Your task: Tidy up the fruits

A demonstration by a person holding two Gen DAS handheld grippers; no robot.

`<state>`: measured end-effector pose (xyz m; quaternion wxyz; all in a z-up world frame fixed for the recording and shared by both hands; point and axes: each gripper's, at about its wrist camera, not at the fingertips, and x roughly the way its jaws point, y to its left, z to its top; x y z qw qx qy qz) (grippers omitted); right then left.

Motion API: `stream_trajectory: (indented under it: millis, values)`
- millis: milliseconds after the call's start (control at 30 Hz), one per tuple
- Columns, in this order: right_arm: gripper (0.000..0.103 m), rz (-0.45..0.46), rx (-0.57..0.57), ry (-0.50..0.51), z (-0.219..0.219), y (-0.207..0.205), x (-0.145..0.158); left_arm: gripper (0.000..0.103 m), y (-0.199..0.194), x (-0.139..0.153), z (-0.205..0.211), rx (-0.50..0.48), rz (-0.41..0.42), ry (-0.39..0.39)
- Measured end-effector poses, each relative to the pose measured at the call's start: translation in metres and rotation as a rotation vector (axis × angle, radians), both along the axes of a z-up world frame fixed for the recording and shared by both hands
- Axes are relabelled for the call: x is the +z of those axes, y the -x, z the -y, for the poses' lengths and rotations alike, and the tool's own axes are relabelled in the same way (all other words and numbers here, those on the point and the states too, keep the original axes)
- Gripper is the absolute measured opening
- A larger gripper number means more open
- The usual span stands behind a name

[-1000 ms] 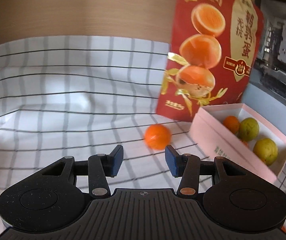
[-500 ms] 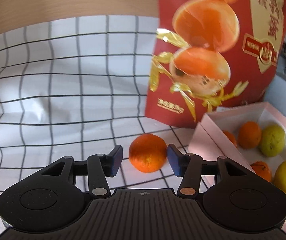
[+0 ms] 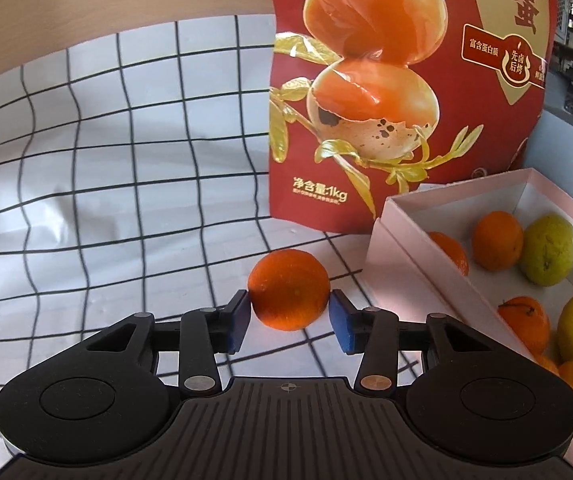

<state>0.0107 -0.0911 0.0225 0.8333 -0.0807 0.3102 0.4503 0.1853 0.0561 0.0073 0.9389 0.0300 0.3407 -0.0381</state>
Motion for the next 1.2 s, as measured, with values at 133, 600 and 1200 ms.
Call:
stream_trajectory:
  millis: [133, 600, 1200]
  values:
    - [0.086, -0.001, 0.000, 0.000, 0.000, -0.001, 0.000, 0.047, 0.018, 0.004, -0.008, 0.001, 0.016, 0.021]
    - [0.099, -0.028, -0.141, 0.013, -0.002, -0.016, 0.000, 0.034, 0.181, 0.015, -0.038, -0.013, 0.114, 0.246]
    - [0.103, -0.022, -0.223, 0.101, -0.008, 0.006, -0.003, 0.019, 0.222, 0.014, -0.055, 0.041, 0.122, 0.268]
